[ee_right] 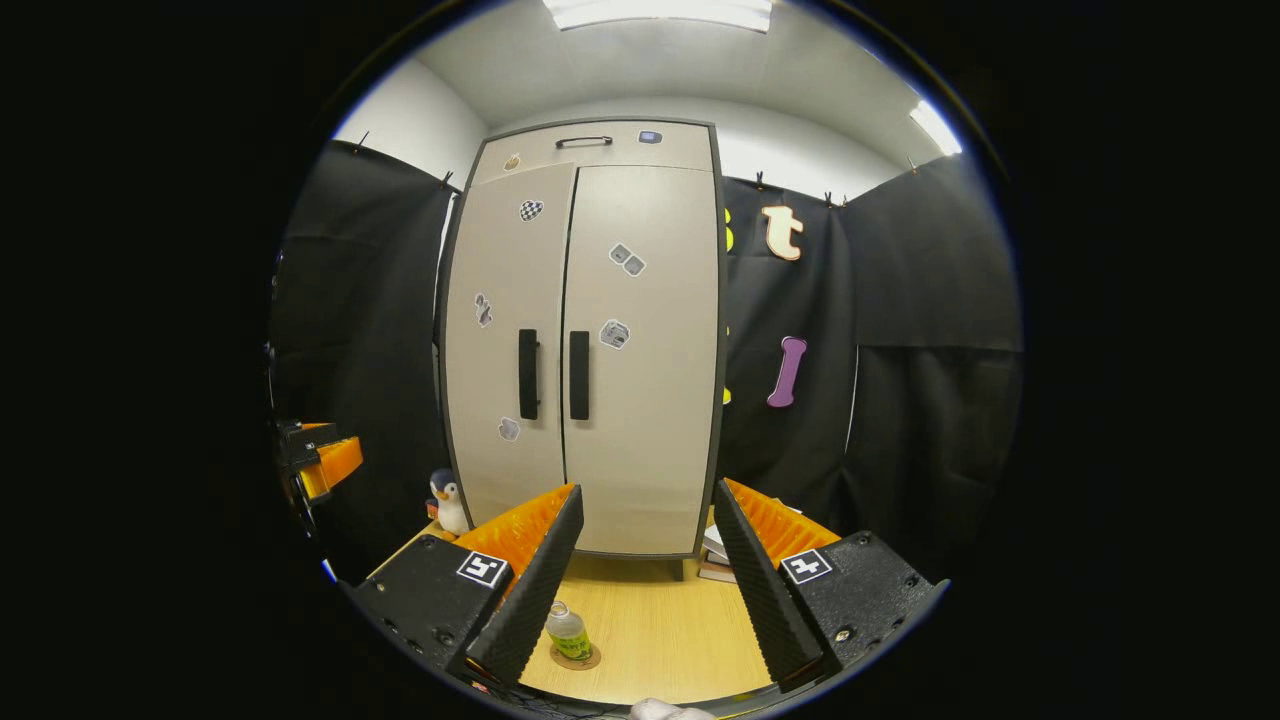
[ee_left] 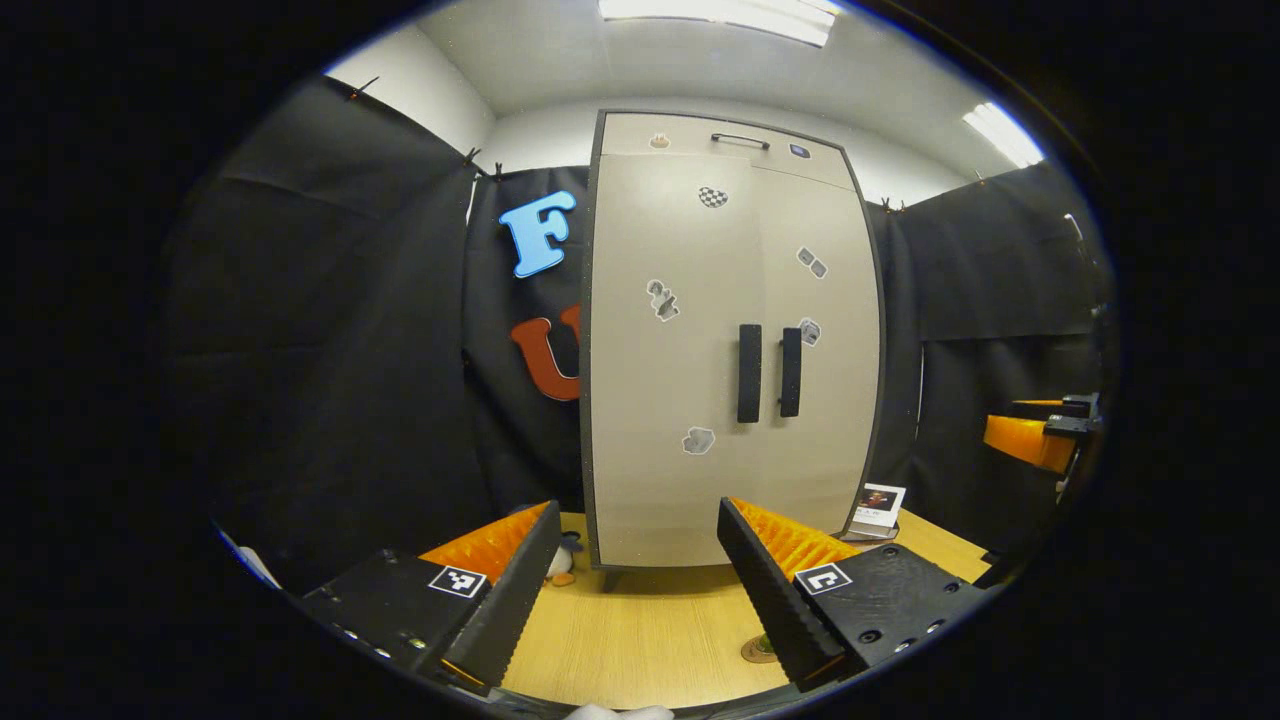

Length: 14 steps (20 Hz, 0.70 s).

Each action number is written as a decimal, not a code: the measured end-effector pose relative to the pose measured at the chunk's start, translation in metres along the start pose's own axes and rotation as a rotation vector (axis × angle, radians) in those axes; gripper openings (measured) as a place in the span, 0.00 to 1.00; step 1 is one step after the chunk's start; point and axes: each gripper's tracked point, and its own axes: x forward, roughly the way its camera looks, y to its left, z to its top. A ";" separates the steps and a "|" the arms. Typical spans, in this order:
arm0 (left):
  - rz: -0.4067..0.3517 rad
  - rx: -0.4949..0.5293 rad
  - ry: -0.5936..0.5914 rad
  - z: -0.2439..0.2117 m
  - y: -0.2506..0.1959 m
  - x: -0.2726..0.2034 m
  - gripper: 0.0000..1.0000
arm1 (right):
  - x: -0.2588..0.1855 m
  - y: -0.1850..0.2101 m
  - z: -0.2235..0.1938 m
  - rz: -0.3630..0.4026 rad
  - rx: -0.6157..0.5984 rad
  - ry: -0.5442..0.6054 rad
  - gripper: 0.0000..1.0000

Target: Grasp the bottle in the cabinet with the left hand and place it on the coaster, then close the right door with the right hand and the left door with the left hand.

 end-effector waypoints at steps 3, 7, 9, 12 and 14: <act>0.004 0.005 -0.008 0.004 0.000 -0.001 0.96 | -0.004 -0.002 0.002 -0.003 0.005 -0.008 0.82; 0.003 -0.004 -0.021 0.008 -0.004 -0.008 0.96 | -0.012 -0.008 0.005 -0.012 0.006 -0.012 0.82; 0.001 0.000 -0.022 0.008 -0.006 -0.015 0.96 | -0.018 -0.009 0.004 -0.012 0.006 -0.011 0.82; -0.002 0.001 -0.020 0.006 -0.010 -0.026 0.96 | -0.028 -0.006 0.002 -0.002 0.001 -0.008 0.82; -0.001 0.004 -0.020 0.006 -0.012 -0.032 0.96 | -0.035 -0.007 0.002 -0.003 -0.001 -0.015 0.82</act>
